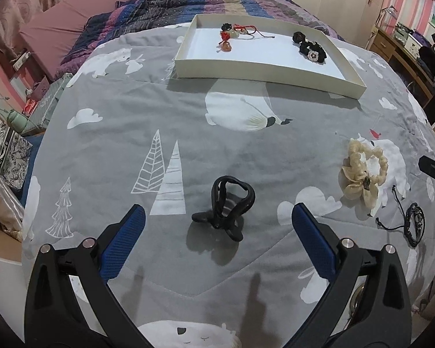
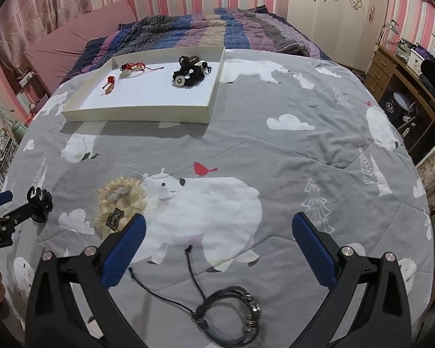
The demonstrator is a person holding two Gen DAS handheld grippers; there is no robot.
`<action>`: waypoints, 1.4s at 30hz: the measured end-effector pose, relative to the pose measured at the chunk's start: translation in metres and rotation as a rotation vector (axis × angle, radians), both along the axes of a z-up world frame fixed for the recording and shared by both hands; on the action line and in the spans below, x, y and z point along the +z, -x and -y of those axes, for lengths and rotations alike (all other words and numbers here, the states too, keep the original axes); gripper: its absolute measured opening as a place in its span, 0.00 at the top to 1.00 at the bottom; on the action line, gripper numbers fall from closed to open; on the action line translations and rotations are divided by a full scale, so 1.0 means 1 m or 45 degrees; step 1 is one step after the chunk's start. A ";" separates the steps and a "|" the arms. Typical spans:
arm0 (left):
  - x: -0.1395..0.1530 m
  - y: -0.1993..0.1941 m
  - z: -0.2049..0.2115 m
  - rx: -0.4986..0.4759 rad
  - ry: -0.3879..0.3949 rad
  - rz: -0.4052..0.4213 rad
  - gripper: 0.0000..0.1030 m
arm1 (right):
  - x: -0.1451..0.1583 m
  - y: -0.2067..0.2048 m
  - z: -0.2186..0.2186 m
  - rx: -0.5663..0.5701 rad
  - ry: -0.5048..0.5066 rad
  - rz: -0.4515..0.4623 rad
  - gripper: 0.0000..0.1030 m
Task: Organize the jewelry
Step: 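Grasp the black claw clip with the left tool while the right tool grasps the cream scrunchie, then carry the claw clip with the left tool while the right tool carries the scrunchie to the tray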
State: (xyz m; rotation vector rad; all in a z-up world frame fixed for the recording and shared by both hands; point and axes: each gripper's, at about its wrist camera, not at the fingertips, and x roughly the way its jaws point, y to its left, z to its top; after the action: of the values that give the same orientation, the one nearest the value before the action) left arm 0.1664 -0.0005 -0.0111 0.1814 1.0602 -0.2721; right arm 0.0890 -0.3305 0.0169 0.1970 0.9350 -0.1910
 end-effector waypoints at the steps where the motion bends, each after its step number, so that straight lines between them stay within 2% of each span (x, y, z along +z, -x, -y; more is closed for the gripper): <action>1: -0.001 -0.001 0.000 -0.001 -0.002 0.001 0.03 | -0.001 -0.002 -0.002 0.005 -0.006 0.000 0.02; 6: -0.001 -0.005 0.003 -0.026 0.006 0.006 0.03 | -0.005 -0.013 -0.010 0.014 -0.045 -0.007 0.02; 10: -0.005 -0.006 0.010 -0.062 -0.032 0.017 0.03 | -0.011 -0.024 -0.018 0.031 -0.087 -0.028 0.02; 18: -0.018 -0.013 0.012 -0.088 -0.064 -0.012 0.05 | -0.026 -0.042 -0.038 0.088 -0.071 -0.083 0.02; 24: -0.022 -0.016 0.009 -0.104 -0.034 -0.033 0.18 | -0.032 -0.049 -0.042 0.083 -0.034 -0.097 0.04; 26: -0.024 -0.017 0.010 -0.115 -0.032 -0.043 0.24 | -0.036 -0.052 -0.043 0.088 -0.023 -0.110 0.09; 28: -0.027 -0.018 0.010 -0.120 -0.029 -0.059 0.33 | -0.041 -0.055 -0.044 0.109 -0.038 -0.137 0.25; 29: -0.029 -0.019 0.011 -0.125 -0.023 -0.071 0.36 | -0.044 -0.056 -0.044 0.117 -0.053 -0.151 0.28; 31: -0.031 -0.021 0.011 -0.125 -0.016 -0.081 0.42 | -0.049 -0.058 -0.043 0.125 -0.091 -0.171 0.42; 33: -0.033 -0.023 0.011 -0.127 -0.007 -0.093 0.50 | -0.051 -0.059 -0.044 0.128 -0.098 -0.177 0.49; 36: -0.034 -0.024 0.011 -0.126 -0.008 -0.096 0.53 | -0.052 -0.059 -0.044 0.134 -0.096 -0.171 0.61; 38: -0.034 -0.024 0.012 -0.130 0.006 -0.099 0.65 | -0.051 -0.059 -0.044 0.135 -0.101 -0.162 0.72; 39: -0.033 -0.024 0.012 -0.134 0.016 -0.104 0.65 | -0.051 -0.059 -0.043 0.135 -0.106 -0.159 0.78; 42: -0.033 -0.025 0.013 -0.128 0.005 -0.102 0.65 | -0.051 -0.060 -0.042 0.140 -0.090 -0.157 0.83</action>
State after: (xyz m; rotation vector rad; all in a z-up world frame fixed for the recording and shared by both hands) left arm 0.1917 -0.0138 -0.0441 0.2222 1.1318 -0.3747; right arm 0.1490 -0.2888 -0.0340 0.2002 1.0734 -0.0693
